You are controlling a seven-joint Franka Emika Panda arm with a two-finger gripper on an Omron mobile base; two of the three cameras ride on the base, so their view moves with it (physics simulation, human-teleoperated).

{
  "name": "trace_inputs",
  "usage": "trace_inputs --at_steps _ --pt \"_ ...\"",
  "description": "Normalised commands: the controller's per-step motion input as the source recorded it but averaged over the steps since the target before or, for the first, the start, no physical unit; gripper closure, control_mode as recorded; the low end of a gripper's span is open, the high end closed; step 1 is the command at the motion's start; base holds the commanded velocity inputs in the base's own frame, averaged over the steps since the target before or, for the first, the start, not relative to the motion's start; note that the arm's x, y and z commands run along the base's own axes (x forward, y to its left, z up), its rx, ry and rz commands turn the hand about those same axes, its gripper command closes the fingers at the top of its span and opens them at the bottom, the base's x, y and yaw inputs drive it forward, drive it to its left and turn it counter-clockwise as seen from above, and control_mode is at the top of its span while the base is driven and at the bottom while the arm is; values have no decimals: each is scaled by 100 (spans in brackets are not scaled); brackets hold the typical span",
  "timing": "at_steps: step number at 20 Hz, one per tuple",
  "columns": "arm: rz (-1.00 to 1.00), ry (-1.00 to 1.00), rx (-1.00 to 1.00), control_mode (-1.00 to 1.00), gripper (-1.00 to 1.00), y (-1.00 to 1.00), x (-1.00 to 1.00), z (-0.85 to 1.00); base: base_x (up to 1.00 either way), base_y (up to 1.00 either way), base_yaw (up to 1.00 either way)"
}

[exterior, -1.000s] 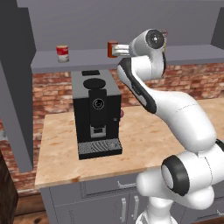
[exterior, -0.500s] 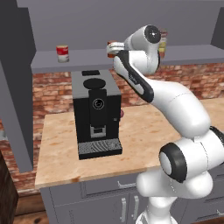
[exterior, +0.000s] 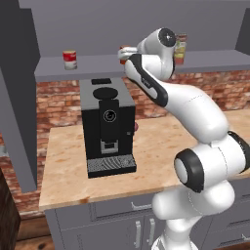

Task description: Stack two cans on top of the other two cans in the cabinet.

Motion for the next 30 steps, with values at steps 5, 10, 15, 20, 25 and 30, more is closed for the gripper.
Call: trace_inputs --at_steps 5,10,15,20,25,30 --pt "0 0 0 -100 -100 3 35 -4 0 0 0" --pt "0 4 -2 -100 -100 3 26 -4 0 0 0" --pt "0 1 -1 -100 -100 10 29 -4 0 0 0" --pt "2 0 -1 -100 -100 7 21 -3 0 0 0" --pt "3 0 0 -100 -100 6 23 -6 0 0 0" --pt "2 0 0 -100 -100 0 30 0 0 0 0"
